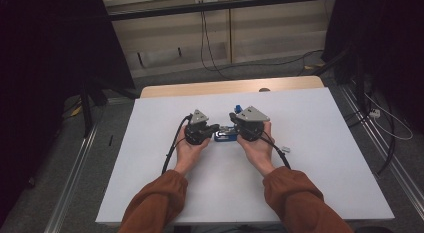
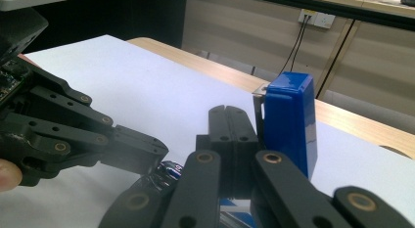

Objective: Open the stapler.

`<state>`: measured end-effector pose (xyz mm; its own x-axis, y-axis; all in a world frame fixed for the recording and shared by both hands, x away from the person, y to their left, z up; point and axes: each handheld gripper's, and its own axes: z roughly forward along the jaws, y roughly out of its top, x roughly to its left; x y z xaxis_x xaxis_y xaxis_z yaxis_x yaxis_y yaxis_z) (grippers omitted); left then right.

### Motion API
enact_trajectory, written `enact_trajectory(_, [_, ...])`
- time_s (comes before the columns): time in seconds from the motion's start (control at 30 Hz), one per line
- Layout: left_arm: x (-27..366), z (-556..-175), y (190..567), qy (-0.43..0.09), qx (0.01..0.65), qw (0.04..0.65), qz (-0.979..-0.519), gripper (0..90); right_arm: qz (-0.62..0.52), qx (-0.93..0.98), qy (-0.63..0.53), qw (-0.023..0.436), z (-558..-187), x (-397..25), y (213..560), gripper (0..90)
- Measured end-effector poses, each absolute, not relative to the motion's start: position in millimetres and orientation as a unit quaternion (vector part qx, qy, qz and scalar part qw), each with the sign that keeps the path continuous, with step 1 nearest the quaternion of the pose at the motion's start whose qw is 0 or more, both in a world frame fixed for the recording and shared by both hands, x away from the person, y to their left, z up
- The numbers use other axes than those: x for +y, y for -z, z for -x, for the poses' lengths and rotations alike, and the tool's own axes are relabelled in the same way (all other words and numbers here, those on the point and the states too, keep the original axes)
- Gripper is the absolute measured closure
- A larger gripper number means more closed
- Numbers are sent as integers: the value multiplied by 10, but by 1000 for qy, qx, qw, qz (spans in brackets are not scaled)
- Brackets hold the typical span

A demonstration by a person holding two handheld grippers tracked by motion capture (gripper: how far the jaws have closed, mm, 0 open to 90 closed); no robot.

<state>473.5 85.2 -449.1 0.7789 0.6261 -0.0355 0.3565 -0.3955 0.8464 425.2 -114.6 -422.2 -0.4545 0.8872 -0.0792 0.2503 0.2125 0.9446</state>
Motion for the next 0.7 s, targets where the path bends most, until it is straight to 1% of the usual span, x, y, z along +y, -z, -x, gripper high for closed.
enact_trajectory(0.7, [846,-4730,4491,-146,297,462,-823,900,-410,702,-480,330,-4250,-1216,4182,900])
